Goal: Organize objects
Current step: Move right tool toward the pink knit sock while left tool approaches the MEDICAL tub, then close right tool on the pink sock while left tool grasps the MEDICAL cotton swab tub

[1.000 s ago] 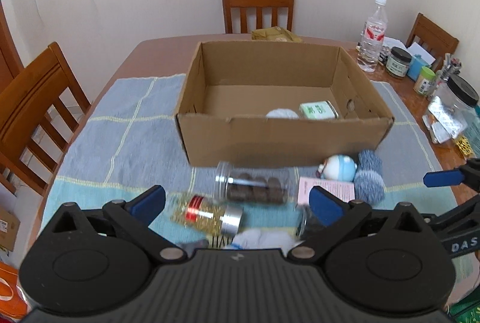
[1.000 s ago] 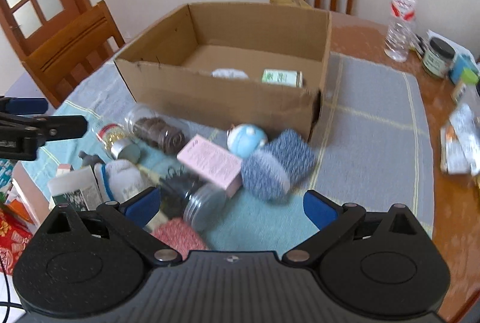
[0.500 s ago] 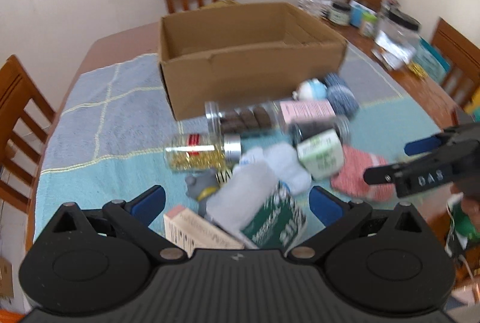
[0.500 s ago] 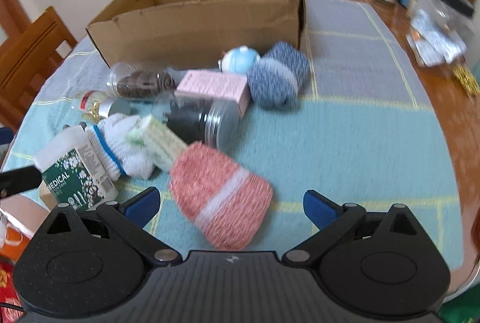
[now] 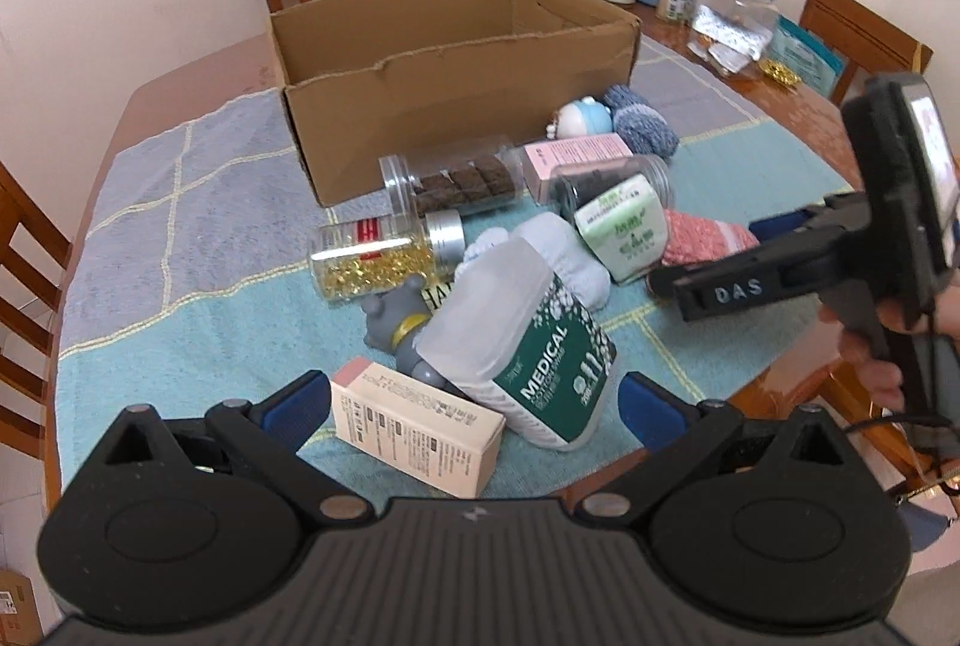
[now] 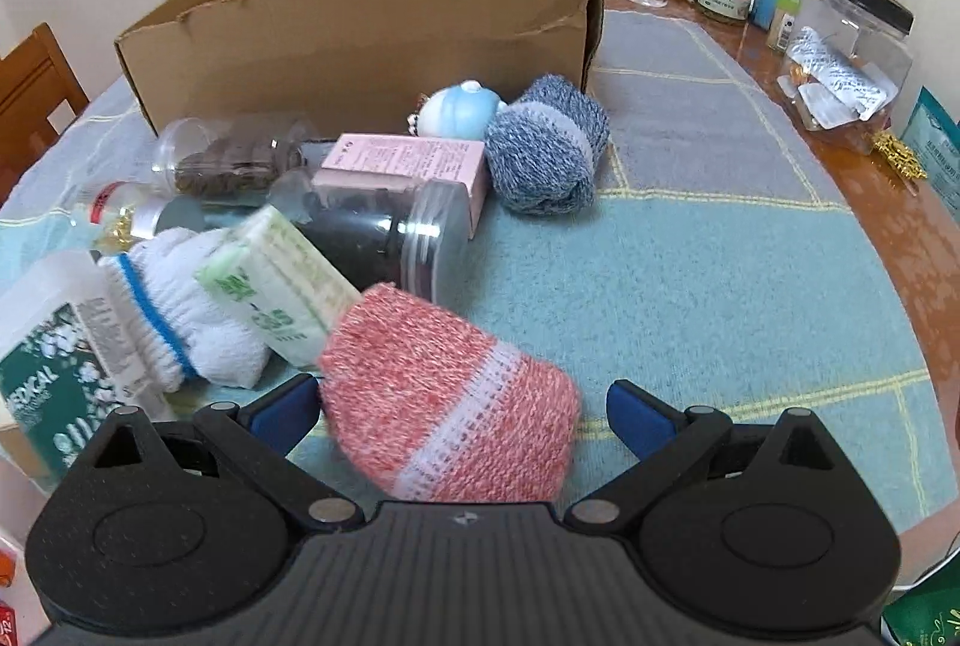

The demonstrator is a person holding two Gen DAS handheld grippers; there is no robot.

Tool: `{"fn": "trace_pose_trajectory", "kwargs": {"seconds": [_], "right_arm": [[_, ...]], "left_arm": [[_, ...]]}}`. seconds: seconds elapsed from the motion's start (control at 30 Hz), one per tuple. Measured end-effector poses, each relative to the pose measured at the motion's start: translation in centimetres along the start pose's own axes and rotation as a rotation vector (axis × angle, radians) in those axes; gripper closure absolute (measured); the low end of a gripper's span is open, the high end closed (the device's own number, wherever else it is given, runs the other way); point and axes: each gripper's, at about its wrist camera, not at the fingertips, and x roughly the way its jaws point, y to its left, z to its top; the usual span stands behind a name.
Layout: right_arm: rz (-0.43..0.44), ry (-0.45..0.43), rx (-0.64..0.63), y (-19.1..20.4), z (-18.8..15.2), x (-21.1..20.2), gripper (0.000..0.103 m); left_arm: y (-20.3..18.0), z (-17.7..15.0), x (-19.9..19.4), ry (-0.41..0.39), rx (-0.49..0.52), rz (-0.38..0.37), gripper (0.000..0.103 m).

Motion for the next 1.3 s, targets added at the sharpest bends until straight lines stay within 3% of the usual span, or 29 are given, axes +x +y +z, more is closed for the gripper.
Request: {"fn": "trace_pose_trajectory", "kwargs": {"seconds": [0.37, 0.77, 1.03, 1.3], "right_arm": [[0.035, 0.034, -0.044, -3.1, -1.1, -0.6, 0.0], [0.047, 0.046, -0.061, -3.2, -0.9, -0.6, 0.0], [0.059, 0.064, -0.061, -3.0, -0.9, -0.8, 0.0], [0.071, 0.057, -0.059, -2.6, -0.9, -0.9, 0.0]], "left_arm": [[-1.3, 0.6, 1.0, 0.008, 0.094, -0.01, 0.001], [-5.4, -0.9, 3.5, -0.025, 0.439, 0.1, 0.002], [-6.8, -1.8, 4.9, -0.058, 0.544, 0.162, 0.003], [-6.9, -1.9, 5.6, -0.074, 0.546, 0.192, 0.014]]}}
